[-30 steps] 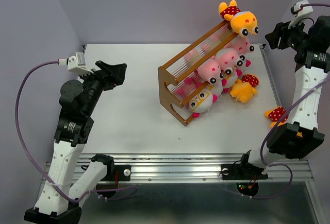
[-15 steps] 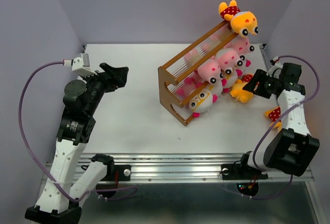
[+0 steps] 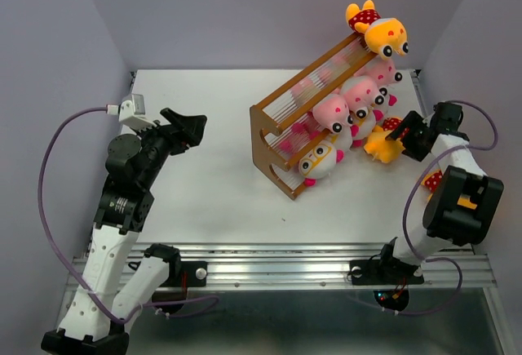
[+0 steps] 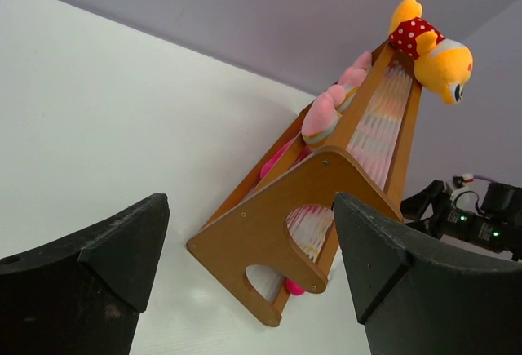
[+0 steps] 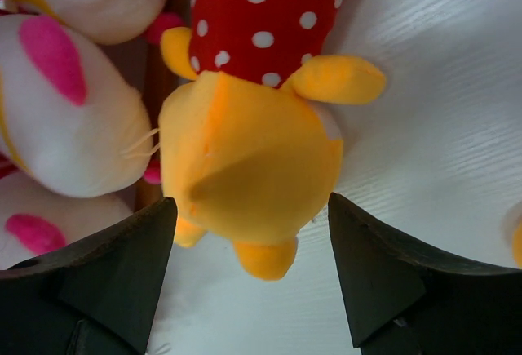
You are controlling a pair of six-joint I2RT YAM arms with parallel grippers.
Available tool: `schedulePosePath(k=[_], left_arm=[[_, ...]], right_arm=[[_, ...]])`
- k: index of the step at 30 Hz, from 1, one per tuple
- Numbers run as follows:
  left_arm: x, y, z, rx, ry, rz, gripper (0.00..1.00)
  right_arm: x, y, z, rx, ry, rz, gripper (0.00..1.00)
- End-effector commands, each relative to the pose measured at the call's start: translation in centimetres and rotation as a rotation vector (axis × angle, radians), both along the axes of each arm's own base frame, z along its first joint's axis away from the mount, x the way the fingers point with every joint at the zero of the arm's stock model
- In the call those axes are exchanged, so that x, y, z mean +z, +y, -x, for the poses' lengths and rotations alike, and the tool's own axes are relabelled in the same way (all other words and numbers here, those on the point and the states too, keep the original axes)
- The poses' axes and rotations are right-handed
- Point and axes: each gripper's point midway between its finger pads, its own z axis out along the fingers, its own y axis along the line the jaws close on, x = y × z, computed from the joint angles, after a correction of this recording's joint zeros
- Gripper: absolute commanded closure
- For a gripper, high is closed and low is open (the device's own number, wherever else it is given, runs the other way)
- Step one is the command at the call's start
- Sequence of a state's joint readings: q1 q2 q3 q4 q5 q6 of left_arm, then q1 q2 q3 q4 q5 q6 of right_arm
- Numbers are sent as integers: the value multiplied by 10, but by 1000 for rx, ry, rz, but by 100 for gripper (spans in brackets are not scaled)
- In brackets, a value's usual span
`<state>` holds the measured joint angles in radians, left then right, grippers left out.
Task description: Place and organize the stuffed toys onto the shelf
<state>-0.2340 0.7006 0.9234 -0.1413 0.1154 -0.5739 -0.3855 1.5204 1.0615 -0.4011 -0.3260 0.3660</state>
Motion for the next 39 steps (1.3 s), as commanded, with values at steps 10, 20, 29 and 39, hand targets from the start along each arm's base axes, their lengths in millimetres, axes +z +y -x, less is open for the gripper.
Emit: schedulePosePath(k=[10,20,29,39], left_arm=[[23,5,7,24,-55,39,7],[36,-11,18,-88,-147,39,7],[68,-41,30,-285,-258,20,7],[103,-65,32,-441,-315,60,7]], right_arm=[[-39,-41,-16,-142,58,121,58],[74,-53,-9,-45,-210,398,99],[213,-59,21,-97,-527,676,99],[358,28,38,366,-961,816,99]])
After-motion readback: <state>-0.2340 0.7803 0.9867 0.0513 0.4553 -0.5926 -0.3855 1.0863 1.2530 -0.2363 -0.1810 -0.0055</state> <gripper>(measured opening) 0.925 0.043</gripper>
